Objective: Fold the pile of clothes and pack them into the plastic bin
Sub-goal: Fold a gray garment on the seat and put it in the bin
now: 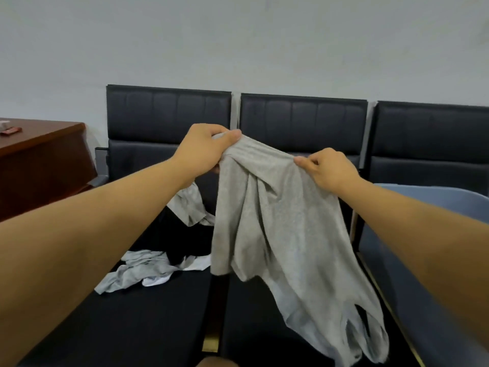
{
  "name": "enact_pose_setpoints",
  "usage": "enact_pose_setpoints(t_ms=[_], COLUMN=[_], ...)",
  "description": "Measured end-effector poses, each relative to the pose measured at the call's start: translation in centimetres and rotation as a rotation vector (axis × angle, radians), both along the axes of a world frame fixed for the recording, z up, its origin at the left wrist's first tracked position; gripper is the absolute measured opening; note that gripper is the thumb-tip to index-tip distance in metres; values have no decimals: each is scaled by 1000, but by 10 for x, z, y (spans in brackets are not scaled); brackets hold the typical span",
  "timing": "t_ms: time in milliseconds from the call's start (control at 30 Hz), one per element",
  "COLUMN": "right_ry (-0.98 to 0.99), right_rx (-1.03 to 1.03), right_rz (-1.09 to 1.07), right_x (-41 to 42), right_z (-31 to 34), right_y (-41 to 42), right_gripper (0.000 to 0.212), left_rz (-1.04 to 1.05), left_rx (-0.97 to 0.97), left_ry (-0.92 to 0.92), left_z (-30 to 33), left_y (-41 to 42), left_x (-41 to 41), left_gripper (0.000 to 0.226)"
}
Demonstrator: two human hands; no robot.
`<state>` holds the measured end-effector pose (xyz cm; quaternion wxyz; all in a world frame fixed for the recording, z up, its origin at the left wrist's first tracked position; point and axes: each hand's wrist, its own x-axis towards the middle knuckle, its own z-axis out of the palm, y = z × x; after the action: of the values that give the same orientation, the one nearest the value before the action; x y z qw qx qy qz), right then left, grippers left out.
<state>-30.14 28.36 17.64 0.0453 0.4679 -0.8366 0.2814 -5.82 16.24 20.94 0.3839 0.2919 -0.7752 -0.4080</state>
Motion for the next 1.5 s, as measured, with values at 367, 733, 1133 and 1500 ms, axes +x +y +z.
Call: enact_pose_setpoints(t_ms=[367, 733, 1133, 1500], right_ry=[-671, -474, -523, 9], right_rx=[-76, -52, -150, 171], right_rz=[464, 54, 194, -59], right_x=[74, 68, 32, -11], right_z=[-25, -62, -78, -66], right_y=[40, 21, 67, 79], right_gripper=[44, 51, 38, 23], left_rz=[-262, -294, -3, 91], left_rx=[460, 556, 349, 25], left_ry=[152, 377, 186, -319], left_z=[7, 35, 25, -14], left_y=[53, 54, 9, -4], left_x=[-44, -35, -4, 24], left_gripper=[29, 29, 20, 12])
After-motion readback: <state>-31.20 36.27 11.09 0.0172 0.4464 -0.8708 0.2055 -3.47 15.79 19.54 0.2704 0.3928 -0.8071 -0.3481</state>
